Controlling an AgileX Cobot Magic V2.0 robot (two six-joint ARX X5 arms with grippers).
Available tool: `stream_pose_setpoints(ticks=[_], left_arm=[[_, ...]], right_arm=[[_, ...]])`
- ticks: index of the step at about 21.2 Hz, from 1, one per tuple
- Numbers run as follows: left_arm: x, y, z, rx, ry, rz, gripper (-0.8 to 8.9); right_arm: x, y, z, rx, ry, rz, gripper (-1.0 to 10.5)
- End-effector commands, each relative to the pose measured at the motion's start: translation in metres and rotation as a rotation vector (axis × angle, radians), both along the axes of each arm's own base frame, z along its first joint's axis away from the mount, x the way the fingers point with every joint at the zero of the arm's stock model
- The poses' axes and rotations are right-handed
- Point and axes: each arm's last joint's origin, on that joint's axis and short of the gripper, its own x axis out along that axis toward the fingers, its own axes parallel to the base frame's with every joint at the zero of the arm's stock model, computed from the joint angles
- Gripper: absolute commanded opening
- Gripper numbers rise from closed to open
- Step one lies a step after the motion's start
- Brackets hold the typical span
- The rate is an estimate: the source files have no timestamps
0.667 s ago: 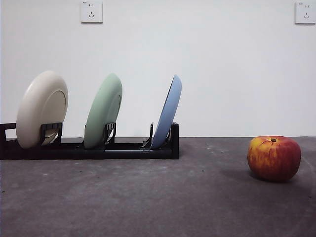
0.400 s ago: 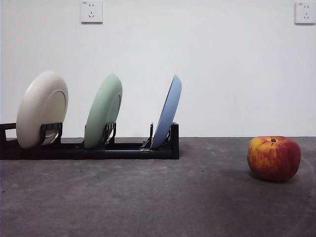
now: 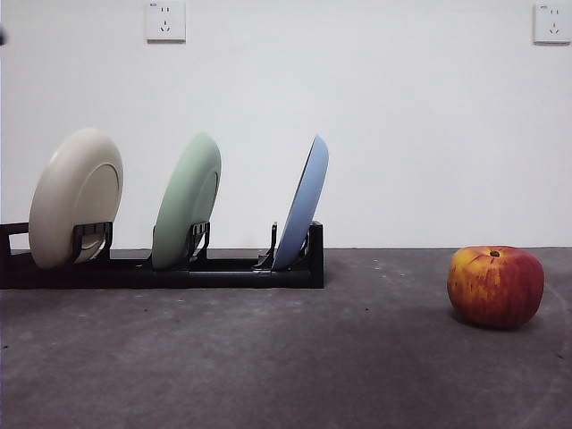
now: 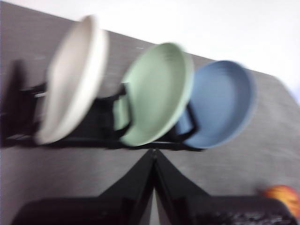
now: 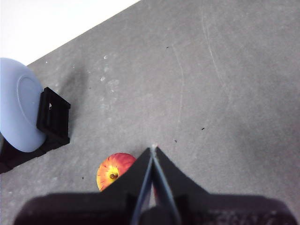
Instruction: Take the blue plate from the plate rack,put the plate on the table,take the apple from the table,put the apple in the plate
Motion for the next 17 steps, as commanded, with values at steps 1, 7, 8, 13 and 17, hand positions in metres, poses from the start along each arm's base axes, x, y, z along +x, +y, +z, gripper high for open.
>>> stream_pose_setpoints(ticks=[1,7,8,13,17], left_arm=[[0.021,-0.003,0.015,-0.062,0.020,-0.090,-0.06],[0.112,-0.035,0.057,-0.120,0.112,-0.287,-0.06],[0.130,-0.044,0.062,-0.117,0.131,-0.326,-0.06],[0.198,-0.101,0.073,-0.058,0.208,-0.467,-0.06],[0.230,-0.142,0.065,-0.049,0.226,-0.538,-0.06]], right_arm=[[0.007,0.000,0.007,0.011,0.038,0.000,0.0],[0.035,0.001,0.018,0.046,0.164,0.139,0.0],[0.040,0.002,0.018,0.060,0.189,0.157,0.0],[0.062,0.002,0.010,0.087,0.298,0.228,0.0],[0.072,0.002,0.003,0.101,0.341,0.237,0.0]])
